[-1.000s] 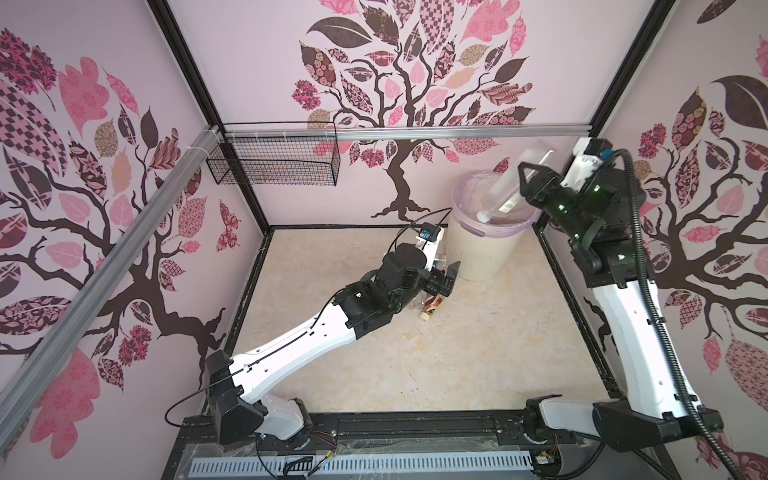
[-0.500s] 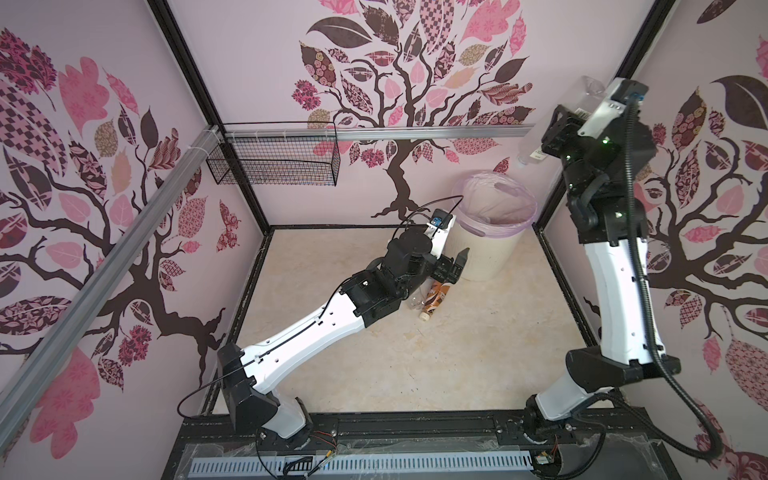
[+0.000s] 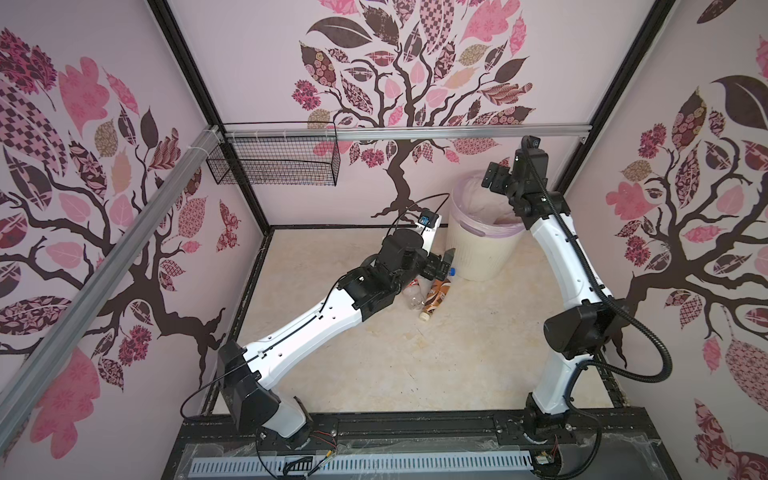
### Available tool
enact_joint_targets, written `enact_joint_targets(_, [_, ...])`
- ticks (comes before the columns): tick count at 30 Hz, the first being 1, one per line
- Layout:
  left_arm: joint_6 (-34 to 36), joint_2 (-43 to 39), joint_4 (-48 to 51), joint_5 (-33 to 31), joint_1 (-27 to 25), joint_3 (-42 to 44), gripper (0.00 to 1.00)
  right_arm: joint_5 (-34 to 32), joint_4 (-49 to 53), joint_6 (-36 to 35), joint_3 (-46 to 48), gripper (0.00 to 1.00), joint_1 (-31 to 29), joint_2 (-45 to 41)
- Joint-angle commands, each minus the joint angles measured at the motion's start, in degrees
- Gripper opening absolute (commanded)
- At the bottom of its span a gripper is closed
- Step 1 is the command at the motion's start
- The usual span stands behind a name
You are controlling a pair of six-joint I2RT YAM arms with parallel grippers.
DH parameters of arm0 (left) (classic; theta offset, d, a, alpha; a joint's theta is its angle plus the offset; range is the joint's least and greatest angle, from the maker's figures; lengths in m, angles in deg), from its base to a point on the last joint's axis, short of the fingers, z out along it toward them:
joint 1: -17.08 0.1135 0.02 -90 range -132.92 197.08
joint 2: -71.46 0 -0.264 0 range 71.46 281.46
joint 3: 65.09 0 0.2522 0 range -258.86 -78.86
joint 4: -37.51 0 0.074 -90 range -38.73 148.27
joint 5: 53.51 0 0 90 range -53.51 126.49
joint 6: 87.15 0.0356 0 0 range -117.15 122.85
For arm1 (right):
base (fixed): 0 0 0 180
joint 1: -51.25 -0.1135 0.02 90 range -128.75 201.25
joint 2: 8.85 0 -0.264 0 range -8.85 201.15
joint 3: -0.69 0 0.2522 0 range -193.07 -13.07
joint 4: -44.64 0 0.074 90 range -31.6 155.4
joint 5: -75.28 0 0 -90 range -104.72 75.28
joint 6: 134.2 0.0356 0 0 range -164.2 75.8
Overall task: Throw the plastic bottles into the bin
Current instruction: 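Open the right gripper above the bin to drop the frosted bottle, then lower the left gripper onto the red-label yellow-cap bottle while the right gripper returns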
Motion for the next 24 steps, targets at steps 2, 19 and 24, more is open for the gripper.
enact_joint_targets(2, [-2.6, -0.5, 1.2, 0.9, 0.2, 1.9, 0.98, 0.3, -0.6, 0.5, -2.6, 0.99, 0.1, -6.7])
enact_joint_targets(19, [-19.7, 2.0, 15.4, 0.4, 4.5, 3.0, 0.98, 6.3, -6.6, 5.2, 37.0, 1.0, -5.6, -33.1])
enact_joint_targets(24, [-29.4, 4.5, 19.0, 3.4, 7.6, 5.2, 0.98, 6.4, -6.4, 5.3, 50.3, 0.99, -12.1, -38.9])
